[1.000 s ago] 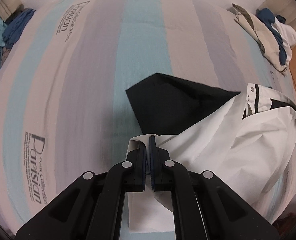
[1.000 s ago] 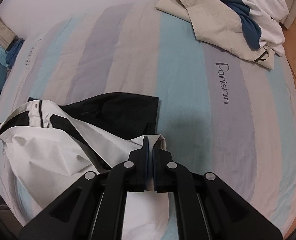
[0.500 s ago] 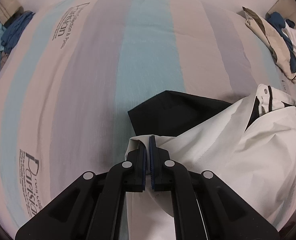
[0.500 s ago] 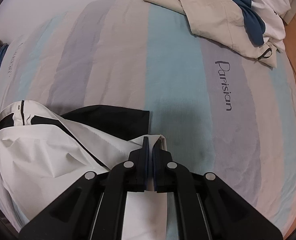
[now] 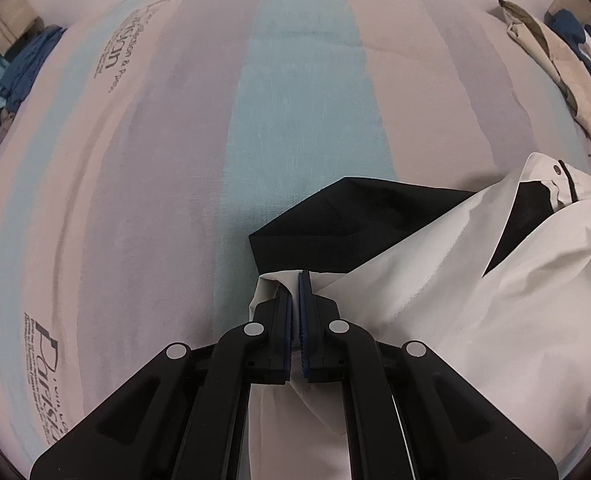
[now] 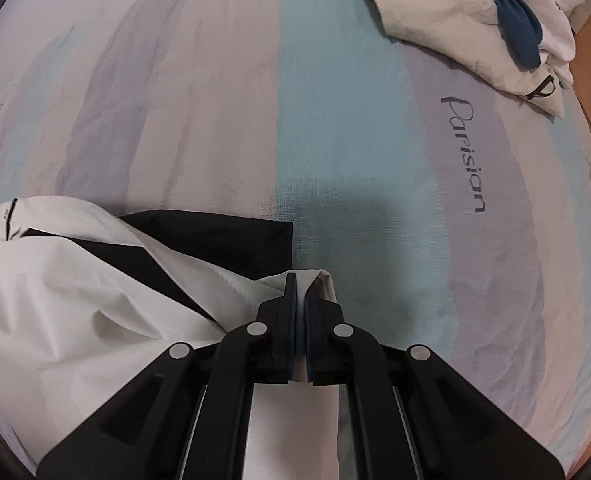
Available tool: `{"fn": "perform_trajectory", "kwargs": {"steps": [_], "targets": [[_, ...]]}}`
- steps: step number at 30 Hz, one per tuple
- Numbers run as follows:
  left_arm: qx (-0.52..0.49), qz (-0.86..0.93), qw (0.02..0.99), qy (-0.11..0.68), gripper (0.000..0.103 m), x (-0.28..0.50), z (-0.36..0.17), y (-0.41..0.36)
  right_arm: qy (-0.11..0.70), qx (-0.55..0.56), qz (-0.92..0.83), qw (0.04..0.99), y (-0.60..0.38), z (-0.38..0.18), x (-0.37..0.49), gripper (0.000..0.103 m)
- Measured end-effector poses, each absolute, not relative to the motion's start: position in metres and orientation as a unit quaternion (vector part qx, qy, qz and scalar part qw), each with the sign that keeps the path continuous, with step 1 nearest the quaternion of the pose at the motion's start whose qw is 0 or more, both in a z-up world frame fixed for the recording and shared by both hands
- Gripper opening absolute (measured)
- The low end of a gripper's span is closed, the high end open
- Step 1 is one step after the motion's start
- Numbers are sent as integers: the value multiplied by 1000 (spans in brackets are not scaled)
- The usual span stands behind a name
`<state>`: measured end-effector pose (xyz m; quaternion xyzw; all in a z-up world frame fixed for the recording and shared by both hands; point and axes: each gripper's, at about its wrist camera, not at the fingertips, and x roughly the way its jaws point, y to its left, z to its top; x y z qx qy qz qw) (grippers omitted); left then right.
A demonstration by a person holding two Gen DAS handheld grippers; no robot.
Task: Fold large clothes
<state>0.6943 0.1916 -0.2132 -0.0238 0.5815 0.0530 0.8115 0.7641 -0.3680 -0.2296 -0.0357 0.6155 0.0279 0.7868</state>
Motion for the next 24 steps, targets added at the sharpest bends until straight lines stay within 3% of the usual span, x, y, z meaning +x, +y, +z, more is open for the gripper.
{"fn": "perform_trajectory", "kwargs": {"steps": [16,18,20,21,22,23,24], "targets": [[-39,79,799,594,5,714,-238,191,618,-72,14,783,-349,-259,772,3],[-24,80,804,589,5,711,-230,186,606,-68,10,793,-349,-249,767,7],[-20,72,811,580,9,703,-218,185,589,-62,13,805,-349,-237,760,19],[-27,68,814,576,13,700,-213,186,572,-60,13,818,-350,-227,754,28],[-35,64,818,571,17,697,-208,189,554,-63,12,830,-350,-219,749,62],[-44,57,826,559,34,692,-199,192,525,-71,11,848,-351,-206,744,78],[-40,66,835,545,76,689,-191,193,512,-78,13,856,-351,-199,743,79]]}}
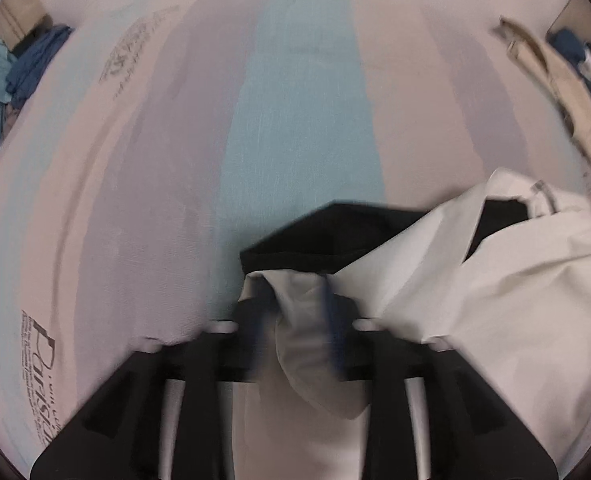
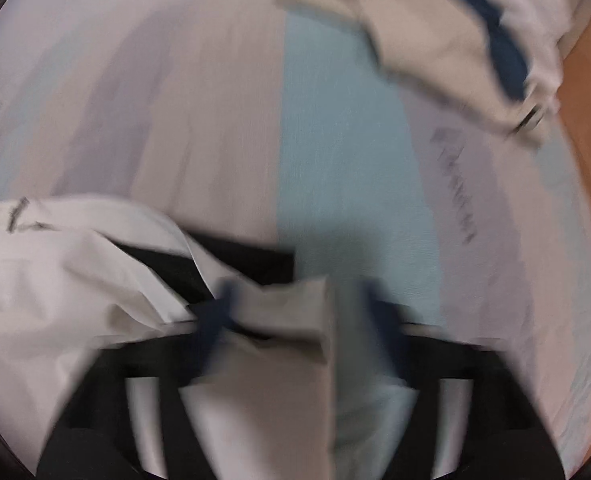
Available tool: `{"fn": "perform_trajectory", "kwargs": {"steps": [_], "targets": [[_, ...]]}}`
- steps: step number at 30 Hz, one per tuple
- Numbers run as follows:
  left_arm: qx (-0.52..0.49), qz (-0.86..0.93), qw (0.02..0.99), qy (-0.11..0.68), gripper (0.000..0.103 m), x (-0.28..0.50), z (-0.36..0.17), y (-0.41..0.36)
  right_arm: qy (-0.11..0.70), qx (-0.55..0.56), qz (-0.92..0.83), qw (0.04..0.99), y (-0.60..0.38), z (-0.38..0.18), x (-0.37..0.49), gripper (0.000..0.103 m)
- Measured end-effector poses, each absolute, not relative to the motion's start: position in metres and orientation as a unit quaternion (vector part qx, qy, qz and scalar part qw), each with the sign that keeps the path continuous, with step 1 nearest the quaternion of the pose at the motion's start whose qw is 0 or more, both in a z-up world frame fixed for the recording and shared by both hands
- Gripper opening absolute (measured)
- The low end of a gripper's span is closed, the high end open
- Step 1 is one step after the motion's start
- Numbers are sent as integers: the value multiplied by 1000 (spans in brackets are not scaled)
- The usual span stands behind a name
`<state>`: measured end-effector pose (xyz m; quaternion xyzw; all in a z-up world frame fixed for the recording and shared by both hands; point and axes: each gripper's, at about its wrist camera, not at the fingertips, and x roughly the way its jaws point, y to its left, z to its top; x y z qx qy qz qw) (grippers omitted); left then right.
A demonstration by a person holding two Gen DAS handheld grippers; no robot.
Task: Fold large clothes
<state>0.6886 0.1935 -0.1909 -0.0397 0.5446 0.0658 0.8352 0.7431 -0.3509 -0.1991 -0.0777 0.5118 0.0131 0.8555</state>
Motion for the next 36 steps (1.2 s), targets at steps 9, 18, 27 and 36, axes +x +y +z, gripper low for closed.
{"fn": "perform_trajectory", "kwargs": {"steps": [9,18,27,36], "targets": [[-38,51,876,479,96,669,-142,174,468,-53,72,879,-330,-154,722,79],[48,-45,862,503,96,670,-173,88,507,-156,144,835,-250,-185,691,79],[43,-42,844,532,87,699,-220,81,563,-77,114,815,-274,-239,732,85],[54,-91,844,526,19,706,-211,78,553,-46,139,820,-280,-215,740,1]]}}
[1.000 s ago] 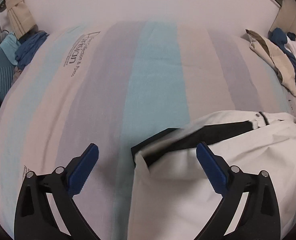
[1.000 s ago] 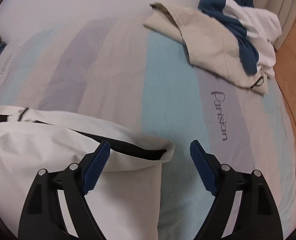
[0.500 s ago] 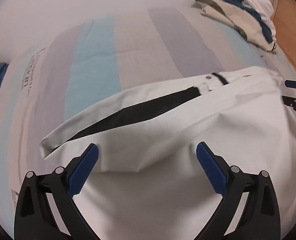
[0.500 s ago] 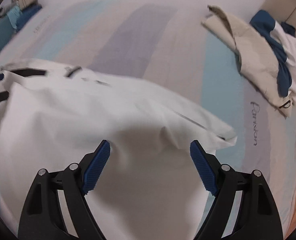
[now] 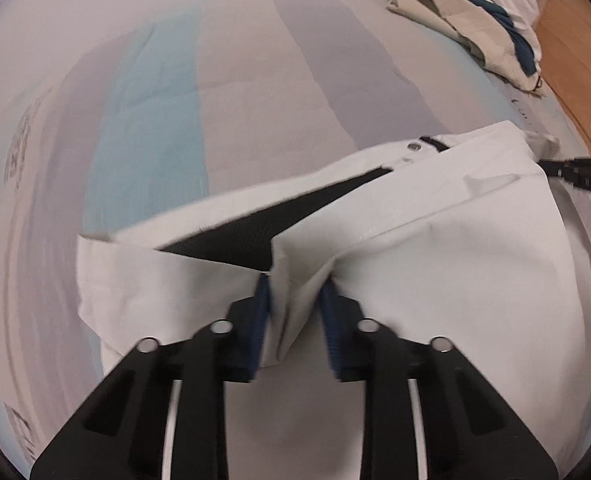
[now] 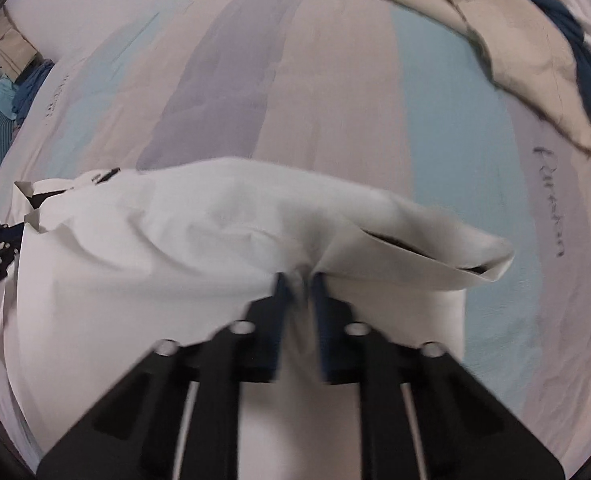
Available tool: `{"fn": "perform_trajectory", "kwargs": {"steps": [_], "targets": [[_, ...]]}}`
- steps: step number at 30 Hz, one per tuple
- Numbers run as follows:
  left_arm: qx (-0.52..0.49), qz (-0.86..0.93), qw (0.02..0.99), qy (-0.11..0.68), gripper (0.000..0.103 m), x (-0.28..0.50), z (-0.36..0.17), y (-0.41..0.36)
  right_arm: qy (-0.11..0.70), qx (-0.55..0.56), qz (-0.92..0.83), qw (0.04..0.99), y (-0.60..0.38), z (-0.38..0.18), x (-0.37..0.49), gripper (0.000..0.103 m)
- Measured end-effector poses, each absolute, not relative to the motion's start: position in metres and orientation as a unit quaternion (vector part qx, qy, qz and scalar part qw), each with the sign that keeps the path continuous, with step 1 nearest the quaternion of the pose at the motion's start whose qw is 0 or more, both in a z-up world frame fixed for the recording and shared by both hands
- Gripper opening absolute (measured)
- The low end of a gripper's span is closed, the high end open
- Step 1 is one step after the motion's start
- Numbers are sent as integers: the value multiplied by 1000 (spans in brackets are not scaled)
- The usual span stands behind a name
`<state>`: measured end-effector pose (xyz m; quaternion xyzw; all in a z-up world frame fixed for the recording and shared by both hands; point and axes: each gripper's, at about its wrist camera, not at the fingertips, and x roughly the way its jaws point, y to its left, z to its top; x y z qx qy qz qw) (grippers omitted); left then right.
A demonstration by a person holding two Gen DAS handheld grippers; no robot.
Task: Fold large clothes
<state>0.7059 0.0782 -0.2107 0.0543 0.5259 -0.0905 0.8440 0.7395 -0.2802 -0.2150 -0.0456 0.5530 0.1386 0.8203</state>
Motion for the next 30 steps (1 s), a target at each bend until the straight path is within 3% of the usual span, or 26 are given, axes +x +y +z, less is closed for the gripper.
{"fn": "perform_trajectory", "kwargs": {"steps": [7,19,20,21,22,23,24,25,26,30], "targets": [[37,-59,850,521,17,724,-207,96,561,-50,125,817,-277,-219,755,1],[64,4,806,589,24,754,-249,79,609,-126,71,780,-243,-261,764,1],[59,8,805,590,28,756,-246,78,602,-137,67,784,-240,-256,761,4],[49,11,808,587,41,756,-239,79,592,-140,66,791,-239,-247,757,4],[38,12,815,578,54,754,-230,80,582,-135,70,799,-239,-238,752,8],[16,14,827,562,77,748,-217,86,566,-125,78,811,-239,-225,743,30],[-4,14,837,547,89,742,-208,90,554,-118,80,820,-239,-215,736,50],[-35,5,847,531,93,733,-195,94,527,-102,81,840,-239,-198,723,81],[-58,-2,855,516,97,724,-185,96,510,-92,80,851,-238,-188,713,84],[-57,-33,859,508,97,706,-178,71,514,-53,115,848,-221,-178,688,84]]}}
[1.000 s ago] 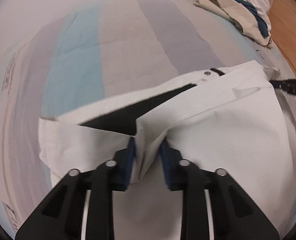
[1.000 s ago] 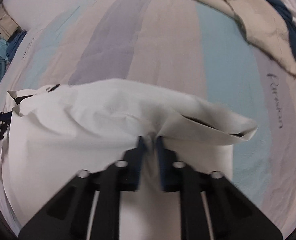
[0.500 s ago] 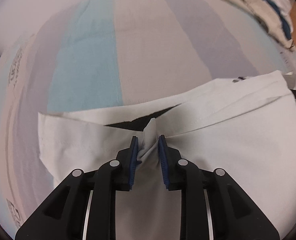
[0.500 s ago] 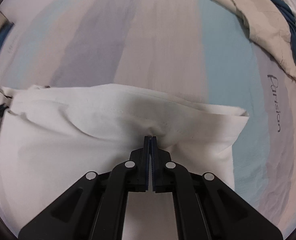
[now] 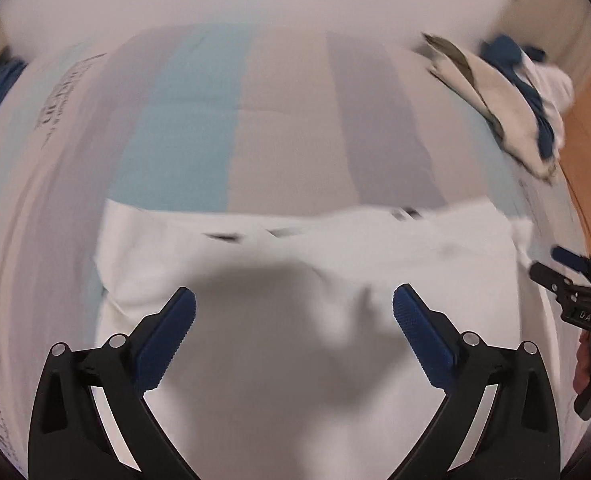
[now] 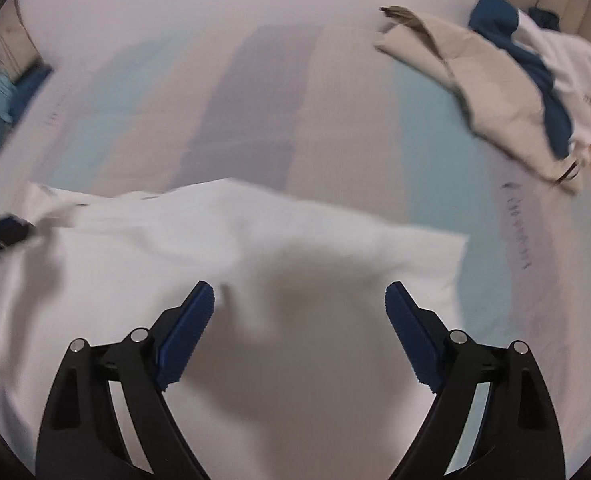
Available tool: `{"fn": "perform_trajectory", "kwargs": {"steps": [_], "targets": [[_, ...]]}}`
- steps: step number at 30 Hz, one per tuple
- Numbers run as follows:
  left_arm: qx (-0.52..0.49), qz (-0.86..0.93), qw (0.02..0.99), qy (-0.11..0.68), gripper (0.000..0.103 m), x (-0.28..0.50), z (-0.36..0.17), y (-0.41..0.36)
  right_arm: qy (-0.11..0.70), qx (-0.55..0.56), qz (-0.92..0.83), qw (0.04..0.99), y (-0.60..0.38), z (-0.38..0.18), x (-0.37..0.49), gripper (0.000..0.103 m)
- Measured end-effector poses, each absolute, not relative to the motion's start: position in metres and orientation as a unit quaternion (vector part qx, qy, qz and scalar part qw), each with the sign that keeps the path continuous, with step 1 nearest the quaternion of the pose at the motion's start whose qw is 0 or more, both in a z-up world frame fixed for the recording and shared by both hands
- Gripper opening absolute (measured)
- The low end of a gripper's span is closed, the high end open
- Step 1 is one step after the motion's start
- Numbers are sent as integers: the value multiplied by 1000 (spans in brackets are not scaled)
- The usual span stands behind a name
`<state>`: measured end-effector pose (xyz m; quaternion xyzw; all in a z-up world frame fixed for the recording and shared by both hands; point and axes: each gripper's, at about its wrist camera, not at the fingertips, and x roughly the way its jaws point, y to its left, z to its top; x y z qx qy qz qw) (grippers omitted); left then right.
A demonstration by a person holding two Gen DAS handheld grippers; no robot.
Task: Fold large clothes
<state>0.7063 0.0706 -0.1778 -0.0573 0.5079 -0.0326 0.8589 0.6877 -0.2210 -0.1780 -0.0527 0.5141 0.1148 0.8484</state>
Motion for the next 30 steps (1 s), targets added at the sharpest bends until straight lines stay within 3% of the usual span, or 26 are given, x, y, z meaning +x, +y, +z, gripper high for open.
{"fn": "perform_trajectory", "kwargs": {"steps": [8,11,22,26,30], "targets": [[-8,-60,844,532,98,705,-211,9,575,-11,114,810,-192,-226,692,85],[-7,-61,833,550,98,710,-228,9,585,5,110,803,-199,-236,697,93],[51,-58,805,589,99,723,-271,2,622,-71,107,773,-178,-274,709,97],[49,-52,802,593,98,725,-269,1,627,-77,105,768,-173,-273,713,96],[36,-43,830,554,93,702,-232,0,610,-44,117,783,-181,-238,692,90]]}}
